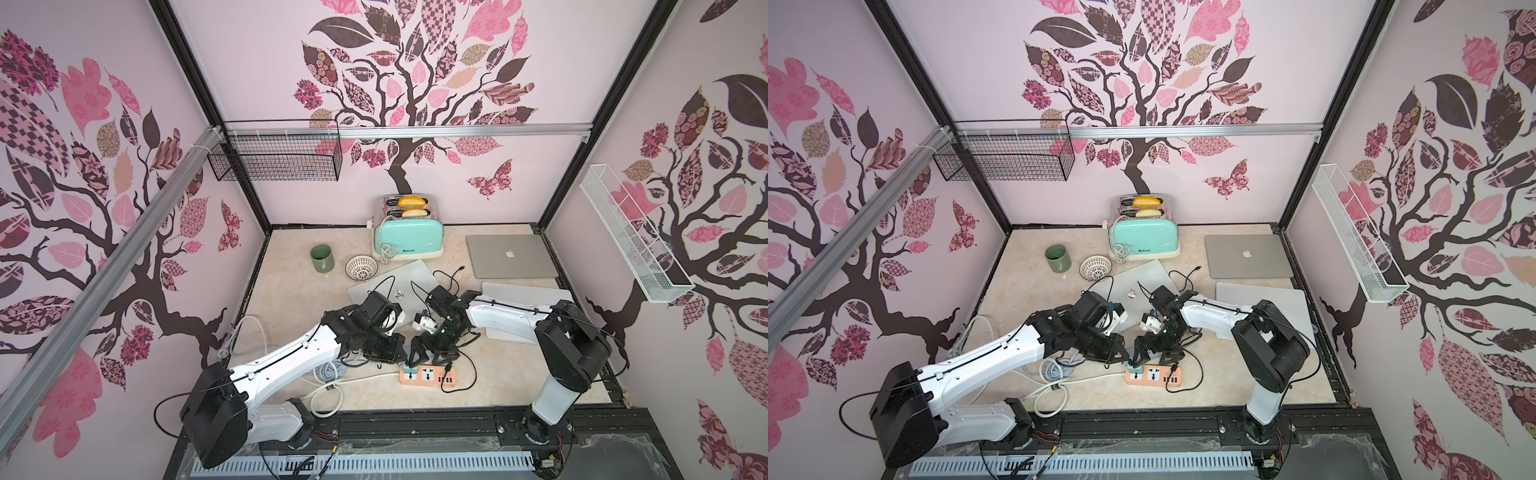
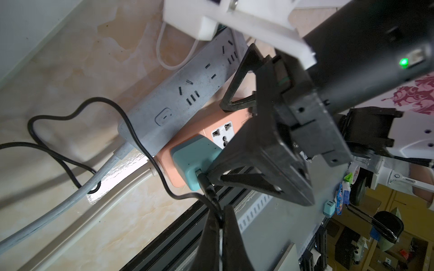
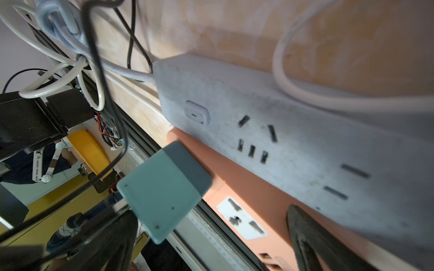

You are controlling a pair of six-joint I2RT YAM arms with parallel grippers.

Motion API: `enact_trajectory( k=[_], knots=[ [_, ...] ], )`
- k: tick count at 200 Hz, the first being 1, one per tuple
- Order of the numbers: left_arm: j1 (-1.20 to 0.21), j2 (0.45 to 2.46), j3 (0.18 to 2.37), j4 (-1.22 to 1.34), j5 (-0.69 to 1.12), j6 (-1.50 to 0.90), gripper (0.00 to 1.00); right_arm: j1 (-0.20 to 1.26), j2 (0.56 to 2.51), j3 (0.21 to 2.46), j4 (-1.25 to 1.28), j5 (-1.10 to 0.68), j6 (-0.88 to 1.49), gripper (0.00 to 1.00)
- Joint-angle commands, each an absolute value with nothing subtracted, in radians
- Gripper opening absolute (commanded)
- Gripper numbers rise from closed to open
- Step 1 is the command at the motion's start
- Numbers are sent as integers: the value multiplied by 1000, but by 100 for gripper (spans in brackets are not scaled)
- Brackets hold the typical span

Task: Unplug the laptop charger
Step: Remove the charging cable from the plug.

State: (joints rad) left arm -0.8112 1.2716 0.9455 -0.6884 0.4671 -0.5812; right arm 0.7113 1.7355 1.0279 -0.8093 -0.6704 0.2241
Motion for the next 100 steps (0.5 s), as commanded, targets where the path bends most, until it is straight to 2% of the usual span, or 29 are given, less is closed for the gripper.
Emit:
enact_trajectory(
  k=[1, 37, 69, 100],
  knots=[
    [-809, 1231, 1023, -592, 528, -585, 0, 719, 1842, 937, -908, -249, 268, 99],
    [-812, 1252, 1046, -606, 535, -575, 0, 721, 1828, 930, -901, -237, 281, 100],
    [-801, 1253, 1048, -728, 404, -554, 0, 719, 1805, 935, -893, -265, 282, 100],
    [-675, 1222, 969, -790, 422, -564, 0, 721, 1746, 976, -873, -321, 267, 100]
  ],
)
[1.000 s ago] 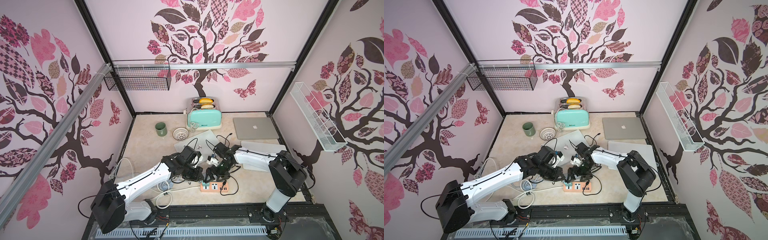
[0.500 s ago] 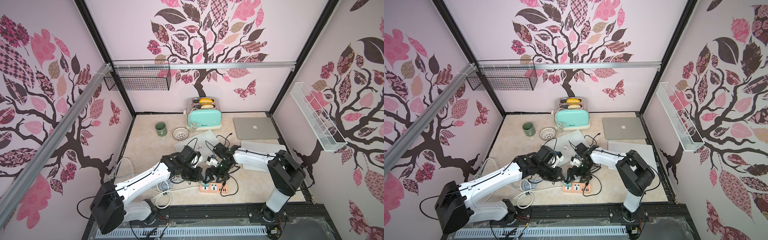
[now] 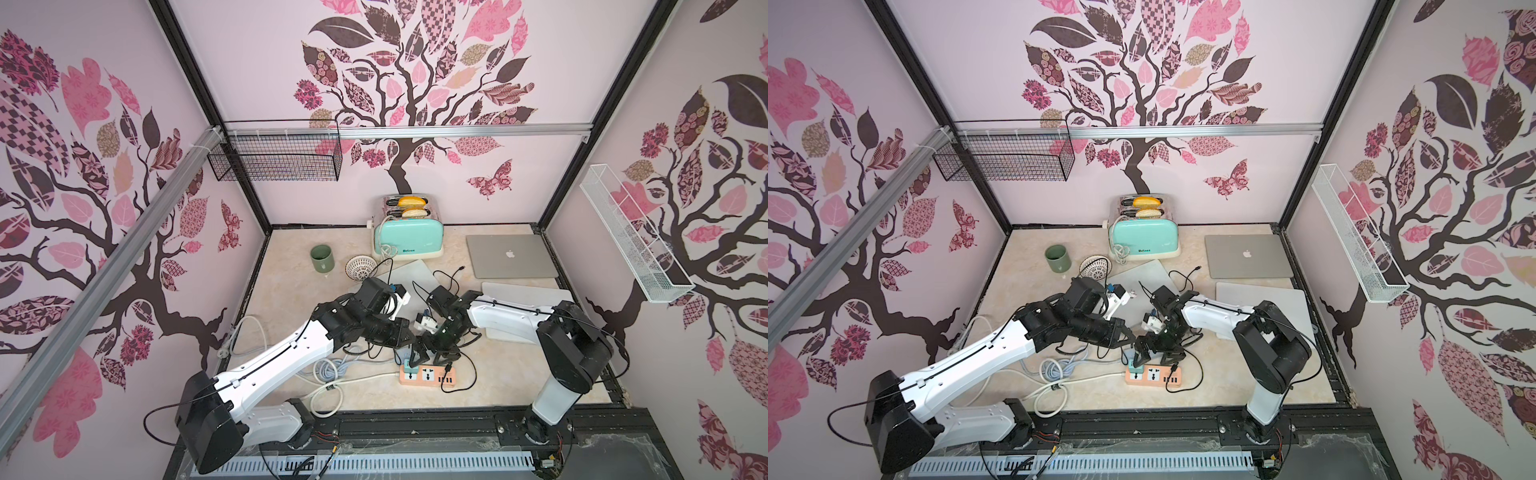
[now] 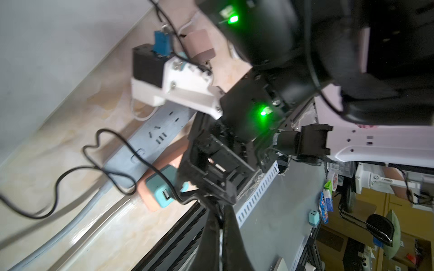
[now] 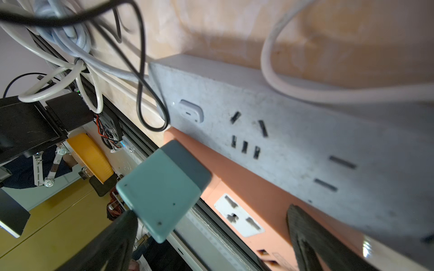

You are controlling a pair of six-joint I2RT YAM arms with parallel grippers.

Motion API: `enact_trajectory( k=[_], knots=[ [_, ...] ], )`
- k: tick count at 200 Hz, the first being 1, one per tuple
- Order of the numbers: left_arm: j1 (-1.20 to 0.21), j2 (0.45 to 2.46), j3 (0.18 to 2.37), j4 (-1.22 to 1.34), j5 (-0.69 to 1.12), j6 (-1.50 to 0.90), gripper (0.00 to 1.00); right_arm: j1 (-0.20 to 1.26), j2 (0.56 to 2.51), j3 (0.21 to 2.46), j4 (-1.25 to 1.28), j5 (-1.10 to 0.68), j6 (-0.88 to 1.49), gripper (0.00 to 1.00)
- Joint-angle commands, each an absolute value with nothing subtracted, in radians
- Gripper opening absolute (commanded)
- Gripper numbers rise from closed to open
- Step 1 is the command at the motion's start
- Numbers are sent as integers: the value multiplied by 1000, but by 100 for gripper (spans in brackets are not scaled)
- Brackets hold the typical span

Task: Unplug the laptop charger
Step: Remove the charging cable from the plug, then place the charging cable at the center of the board.

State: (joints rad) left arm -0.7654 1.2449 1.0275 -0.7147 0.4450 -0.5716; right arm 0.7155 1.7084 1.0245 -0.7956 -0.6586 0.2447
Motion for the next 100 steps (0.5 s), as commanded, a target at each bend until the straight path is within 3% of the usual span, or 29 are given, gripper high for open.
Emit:
enact_trajectory(
  k=[1, 35, 100],
  knots=[
    [-670, 1221, 965, -788, 423, -566, 0, 721, 1743, 978, -873, -322, 266, 100],
    [-550, 1211, 957, -815, 460, -528, 0, 723, 1695, 1102, -903, -332, 215, 100],
    [-481, 1333, 1020, -841, 465, -474, 0, 736, 1625, 1218, -941, -306, 196, 99]
  ],
)
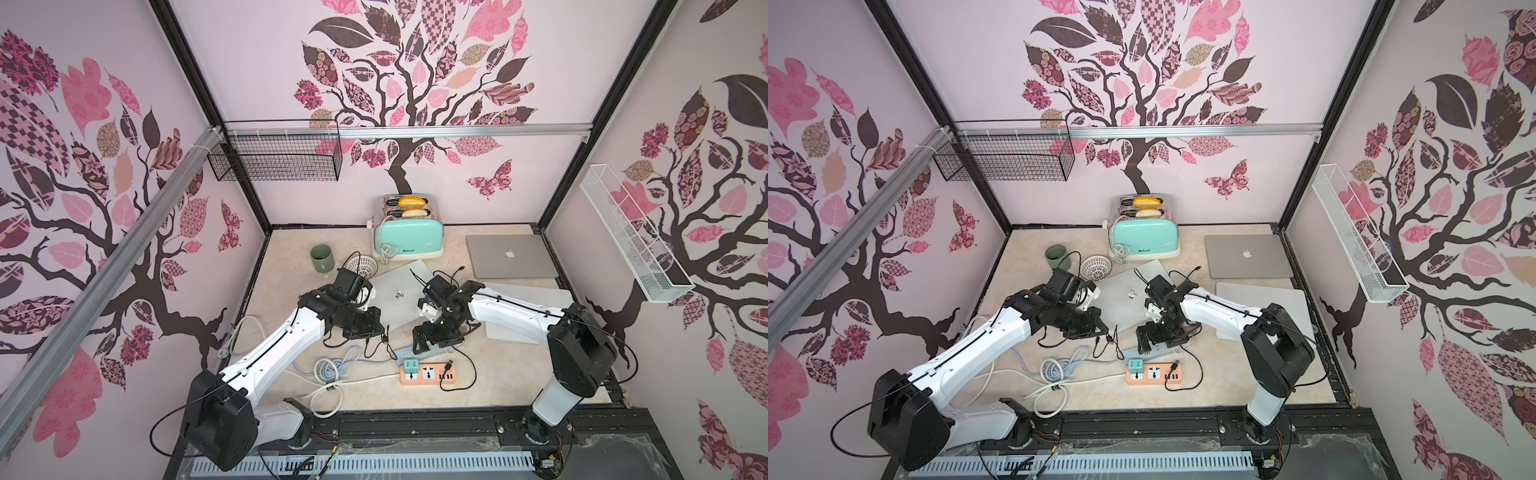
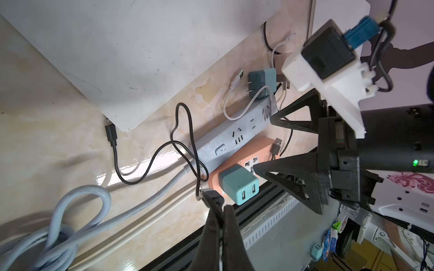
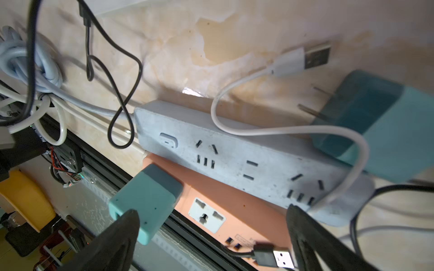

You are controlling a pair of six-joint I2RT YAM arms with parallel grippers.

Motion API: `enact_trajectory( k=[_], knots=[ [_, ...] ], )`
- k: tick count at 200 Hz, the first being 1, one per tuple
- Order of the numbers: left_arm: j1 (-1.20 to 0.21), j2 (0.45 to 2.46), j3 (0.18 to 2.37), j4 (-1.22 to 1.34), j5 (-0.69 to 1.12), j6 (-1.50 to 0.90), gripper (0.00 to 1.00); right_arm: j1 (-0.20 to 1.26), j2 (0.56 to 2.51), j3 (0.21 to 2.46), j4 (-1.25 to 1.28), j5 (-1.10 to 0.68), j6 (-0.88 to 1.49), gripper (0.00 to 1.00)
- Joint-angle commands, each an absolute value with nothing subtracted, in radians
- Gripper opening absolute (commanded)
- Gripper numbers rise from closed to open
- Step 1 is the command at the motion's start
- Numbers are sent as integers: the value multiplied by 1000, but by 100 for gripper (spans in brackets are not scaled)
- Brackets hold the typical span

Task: Unplug the laptop charger
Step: Place the charging cable at the center of the board, then remove the plug from the socket.

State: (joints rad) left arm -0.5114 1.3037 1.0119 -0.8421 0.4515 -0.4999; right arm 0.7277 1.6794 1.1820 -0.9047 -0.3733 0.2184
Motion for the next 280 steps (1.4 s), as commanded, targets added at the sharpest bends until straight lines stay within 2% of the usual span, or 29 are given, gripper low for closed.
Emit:
enact_trajectory(
  k=[1, 39, 86, 141, 157, 208, 280],
  knots=[
    [-477, 1333, 1019, -839, 466, -474, 0, 736, 1622, 1219, -941, -306, 195, 99],
    [-366, 1358, 979, -804, 522, -455, 0, 751, 1547, 1194, -932, -309, 188, 99],
    [-358, 1381, 948, -814, 521, -414, 6, 765, 1454, 1166, -915, -342, 186, 99],
    [-358, 1296, 892, -816, 534, -453, 36, 788, 1327, 1059, -767, -454, 173, 100],
    [-359, 1263, 863, -831, 552, -458, 50, 797, 1324, 1045, -754, -480, 154, 99],
    [-400, 1165, 763, -809, 566, -535, 72, 861, 1339, 1045, -734, -446, 88, 100],
    [-460, 1094, 660, -726, 532, -667, 74, 890, 1423, 1038, -695, -455, 54, 100]
  ],
)
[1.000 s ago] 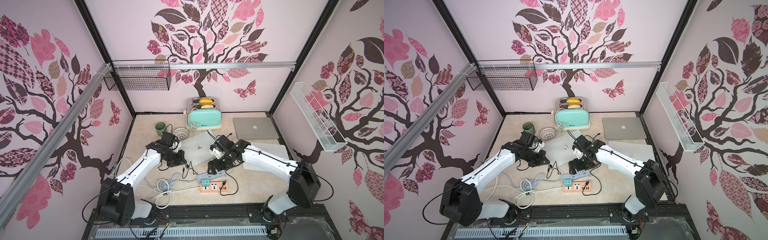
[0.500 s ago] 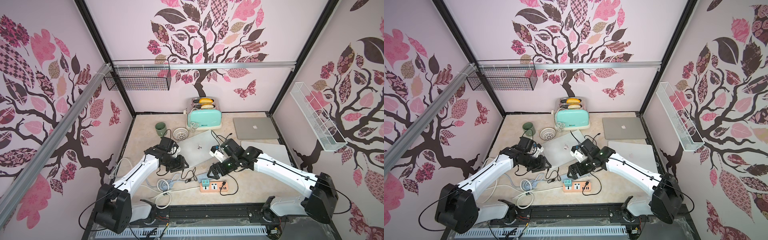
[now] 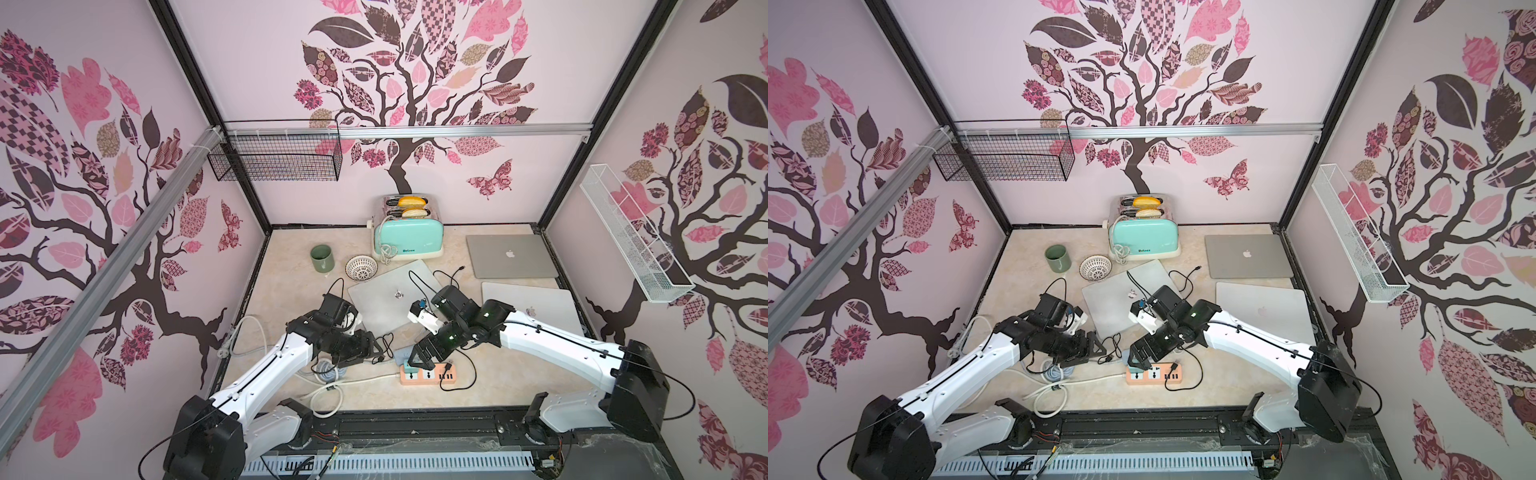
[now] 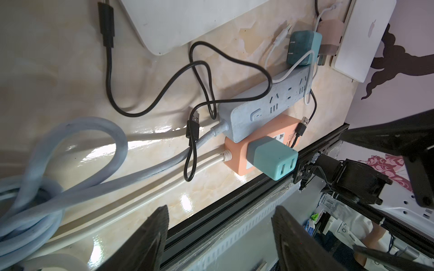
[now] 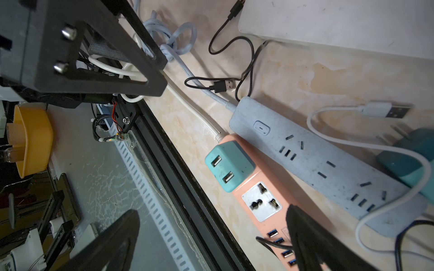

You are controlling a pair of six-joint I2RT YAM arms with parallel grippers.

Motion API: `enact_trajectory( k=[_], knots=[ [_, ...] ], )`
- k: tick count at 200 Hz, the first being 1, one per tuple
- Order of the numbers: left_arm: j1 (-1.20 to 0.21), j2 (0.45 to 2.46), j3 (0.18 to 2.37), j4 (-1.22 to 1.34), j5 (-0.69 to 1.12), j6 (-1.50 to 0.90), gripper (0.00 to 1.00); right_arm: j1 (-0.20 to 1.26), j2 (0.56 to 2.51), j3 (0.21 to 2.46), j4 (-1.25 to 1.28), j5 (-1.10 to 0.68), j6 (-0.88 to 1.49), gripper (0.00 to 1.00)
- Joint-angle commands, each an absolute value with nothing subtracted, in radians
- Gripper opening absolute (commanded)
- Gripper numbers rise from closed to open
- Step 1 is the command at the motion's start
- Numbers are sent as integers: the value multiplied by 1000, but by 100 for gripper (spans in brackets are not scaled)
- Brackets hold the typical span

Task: Unplug the laptop charger
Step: Remove the plug from the socket.

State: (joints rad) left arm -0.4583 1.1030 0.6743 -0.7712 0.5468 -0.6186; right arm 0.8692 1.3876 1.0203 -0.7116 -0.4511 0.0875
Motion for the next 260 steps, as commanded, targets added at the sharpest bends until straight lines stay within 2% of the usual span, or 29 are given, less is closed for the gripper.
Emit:
enact_trajectory(
  k=[1, 83, 123, 196, 226, 260],
  knots=[
    [-460, 1094, 660, -727, 533, -665, 74, 891, 1424, 1038, -694, -455, 54, 99],
    [-471, 1110, 646, -732, 531, -674, 75, 922, 1477, 992, -641, -427, 35, 99],
    [-471, 1205, 652, -707, 571, -653, 75, 928, 1547, 1022, -647, -444, 9, 100],
    [-472, 1225, 644, -685, 606, -657, 74, 964, 1622, 1090, -736, -304, -90, 99],
    [-474, 1207, 636, -689, 617, -665, 70, 965, 1664, 1145, -769, -279, -119, 92],
    [-484, 1196, 623, -688, 620, -681, 69, 966, 1654, 1149, -758, -262, -128, 89]
  ],
)
